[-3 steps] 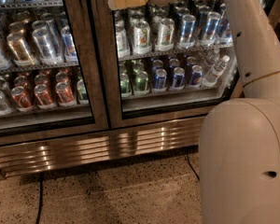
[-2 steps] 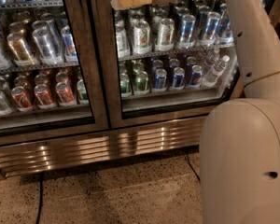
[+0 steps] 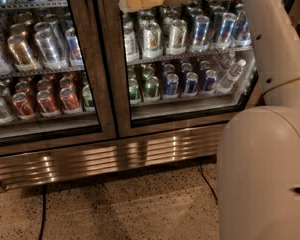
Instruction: Open right fridge door
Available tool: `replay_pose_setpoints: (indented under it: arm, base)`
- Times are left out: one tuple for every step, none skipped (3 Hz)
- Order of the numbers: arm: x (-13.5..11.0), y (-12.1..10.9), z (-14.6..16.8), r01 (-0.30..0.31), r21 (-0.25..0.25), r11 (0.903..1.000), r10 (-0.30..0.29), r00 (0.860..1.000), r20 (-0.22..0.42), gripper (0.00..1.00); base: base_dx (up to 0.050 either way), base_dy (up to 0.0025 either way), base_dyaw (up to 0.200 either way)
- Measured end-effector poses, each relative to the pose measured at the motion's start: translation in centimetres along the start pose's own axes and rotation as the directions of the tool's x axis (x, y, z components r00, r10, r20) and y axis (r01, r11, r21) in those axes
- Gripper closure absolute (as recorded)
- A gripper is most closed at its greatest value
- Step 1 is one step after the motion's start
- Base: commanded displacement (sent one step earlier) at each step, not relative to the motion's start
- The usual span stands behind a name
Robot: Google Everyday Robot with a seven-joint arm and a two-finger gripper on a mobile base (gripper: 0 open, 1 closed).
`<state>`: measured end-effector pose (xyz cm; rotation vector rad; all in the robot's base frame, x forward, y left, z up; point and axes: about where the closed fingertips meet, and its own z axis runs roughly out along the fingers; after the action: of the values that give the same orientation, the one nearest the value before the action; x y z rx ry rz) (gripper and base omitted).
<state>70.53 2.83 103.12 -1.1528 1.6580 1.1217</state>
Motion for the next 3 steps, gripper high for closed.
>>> replay_pose_setpoints:
  arm:
    - [-1.7,3.9,2.6,0.102,-0.092,0.9905,-0.104,0.994,-0.014,0.00]
    - [-0.5,5.3,3.2,0.076,-0.117,0.9902,-0.080,0.996,-0.028,0.00]
    - [-0.5,5.3,3.2,0.077,-0.117,0.9901,-0.080,0.996,-0.028,0.00]
  base:
    - [0.000,0.00000,0.000]
    - [0.000,0.00000,0.000]
    - [0.000,0.00000,0.000]
